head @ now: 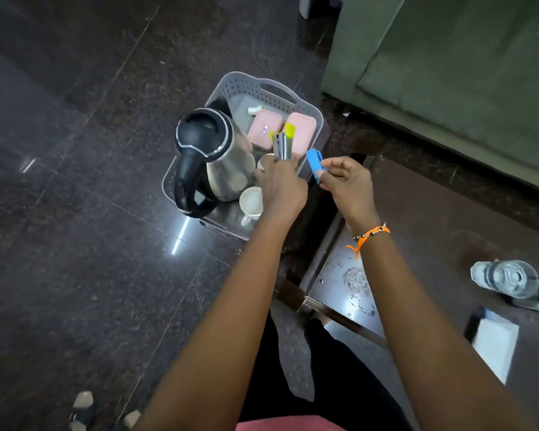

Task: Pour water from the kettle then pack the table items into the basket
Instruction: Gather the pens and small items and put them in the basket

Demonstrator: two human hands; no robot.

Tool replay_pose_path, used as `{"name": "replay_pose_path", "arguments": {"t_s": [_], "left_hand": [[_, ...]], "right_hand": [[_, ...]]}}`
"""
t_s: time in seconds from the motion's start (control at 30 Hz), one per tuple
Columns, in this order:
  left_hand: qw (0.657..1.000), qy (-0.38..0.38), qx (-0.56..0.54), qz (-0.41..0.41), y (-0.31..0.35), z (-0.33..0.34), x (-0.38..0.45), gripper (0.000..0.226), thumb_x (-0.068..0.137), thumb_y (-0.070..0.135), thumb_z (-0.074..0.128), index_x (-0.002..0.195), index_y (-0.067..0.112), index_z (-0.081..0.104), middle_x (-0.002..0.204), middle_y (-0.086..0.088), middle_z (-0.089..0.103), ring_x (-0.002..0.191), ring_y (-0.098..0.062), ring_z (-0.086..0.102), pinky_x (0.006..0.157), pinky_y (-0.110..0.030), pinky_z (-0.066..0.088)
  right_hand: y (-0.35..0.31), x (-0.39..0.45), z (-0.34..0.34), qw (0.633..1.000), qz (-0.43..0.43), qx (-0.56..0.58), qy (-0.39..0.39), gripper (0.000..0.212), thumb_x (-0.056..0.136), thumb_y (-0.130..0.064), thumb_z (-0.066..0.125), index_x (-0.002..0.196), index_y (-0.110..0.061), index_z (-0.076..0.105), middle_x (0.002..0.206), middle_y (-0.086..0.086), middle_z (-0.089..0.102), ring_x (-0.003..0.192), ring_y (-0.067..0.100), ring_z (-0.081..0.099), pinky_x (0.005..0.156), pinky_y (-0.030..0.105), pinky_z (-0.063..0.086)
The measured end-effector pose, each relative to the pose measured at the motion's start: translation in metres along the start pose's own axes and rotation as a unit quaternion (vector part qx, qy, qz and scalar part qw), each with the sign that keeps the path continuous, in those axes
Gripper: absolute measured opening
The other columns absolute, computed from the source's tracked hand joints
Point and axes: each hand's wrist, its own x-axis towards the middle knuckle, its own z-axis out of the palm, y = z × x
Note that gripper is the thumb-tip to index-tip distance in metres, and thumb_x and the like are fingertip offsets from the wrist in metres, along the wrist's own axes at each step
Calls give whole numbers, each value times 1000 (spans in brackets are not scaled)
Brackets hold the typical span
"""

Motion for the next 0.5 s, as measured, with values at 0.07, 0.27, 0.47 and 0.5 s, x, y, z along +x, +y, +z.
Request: {"name": "replay_pose_path", "arguments": {"t_s": [0.07, 0.27, 0.47, 0.5], "left_hand": [[1000, -10, 25, 3, 7, -12, 22, 43, 87, 7, 45, 127, 16, 57, 138, -18, 37, 129, -38, 32, 110, -38, 26], [986, -31, 165, -2, 18, -48, 98, 36, 91, 11, 41, 126, 7, 52, 142, -19, 35, 131, -35, 34, 107, -40, 29], [962, -141, 230, 41, 17, -93, 170, 32, 94, 8, 43, 123, -2, 55, 125, -20, 59, 111, -33, 57, 96, -39, 45], [956, -179, 228, 51, 18, -100, 178, 32, 94, 7, 43, 122, -2, 57, 121, -18, 61, 99, -30, 60, 91, -38, 48]], "right_hand": [[-5, 19, 8, 1000, -1, -12, 15, 15, 82, -1, 63, 96, -2, 66, 88, 10, 63, 86, 19, 58, 85, 40, 51], [-23, 68, 39, 997, -24, -63, 30, 20, 78, 0, 67, 97, -1, 69, 89, 11, 66, 80, 11, 58, 75, 19, 48], [-42, 107, 64, 977, -77, -200, 18, 19, 79, -7, 66, 97, -8, 72, 103, 11, 72, 83, 13, 60, 82, 21, 46], [-45, 113, 67, 972, -83, -219, 16, 19, 79, -8, 66, 97, -8, 72, 103, 12, 72, 85, 16, 62, 84, 22, 46]]}}
